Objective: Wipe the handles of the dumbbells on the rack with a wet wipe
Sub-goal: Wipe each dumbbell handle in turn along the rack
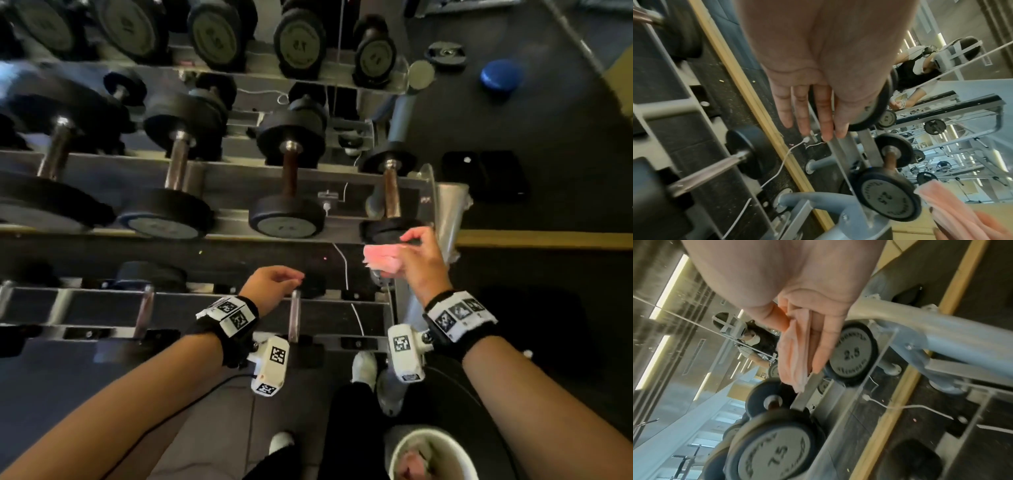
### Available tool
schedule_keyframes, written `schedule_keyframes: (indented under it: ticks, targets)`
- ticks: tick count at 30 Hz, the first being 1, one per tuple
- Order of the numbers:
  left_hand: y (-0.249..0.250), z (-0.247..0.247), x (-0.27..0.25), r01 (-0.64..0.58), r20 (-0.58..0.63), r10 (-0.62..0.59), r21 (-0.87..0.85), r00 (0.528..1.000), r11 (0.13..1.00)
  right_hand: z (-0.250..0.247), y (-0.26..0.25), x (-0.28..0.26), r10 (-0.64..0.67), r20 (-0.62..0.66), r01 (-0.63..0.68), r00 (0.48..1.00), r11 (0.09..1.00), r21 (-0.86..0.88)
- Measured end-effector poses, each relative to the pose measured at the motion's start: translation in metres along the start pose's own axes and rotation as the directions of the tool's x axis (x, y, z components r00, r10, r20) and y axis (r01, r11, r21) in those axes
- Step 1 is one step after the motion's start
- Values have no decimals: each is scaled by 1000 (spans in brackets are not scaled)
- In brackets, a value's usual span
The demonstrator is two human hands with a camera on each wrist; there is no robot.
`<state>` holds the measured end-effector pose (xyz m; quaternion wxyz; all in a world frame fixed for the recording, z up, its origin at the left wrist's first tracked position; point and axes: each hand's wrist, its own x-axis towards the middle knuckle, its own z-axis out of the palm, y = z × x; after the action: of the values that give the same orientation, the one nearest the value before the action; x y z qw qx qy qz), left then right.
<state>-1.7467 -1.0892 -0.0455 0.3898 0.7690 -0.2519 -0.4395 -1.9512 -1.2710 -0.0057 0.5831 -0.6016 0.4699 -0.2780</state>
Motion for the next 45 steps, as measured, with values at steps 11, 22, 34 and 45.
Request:
schedule_keyframes:
  ticks: [11, 22, 34, 45]
  targets:
    - [-168, 7, -14, 181, -51, -186, -92, 981, 979, 80, 156, -69, 457, 108, -460, 883, 888, 5]
    - [-303, 49, 41, 271, -180, -289, -118, 940, 955, 132, 314, -18, 503, 135, -504, 853, 863, -30]
    - [-341, 42, 95, 395, -98, -384, 163, 918, 904, 200, 393, 65, 470, 172, -458, 866, 883, -106]
    - [-333, 38, 101, 412, -67, -407, 178, 911, 894, 193, 397, 33, 315, 562, -149, 765, 935, -322]
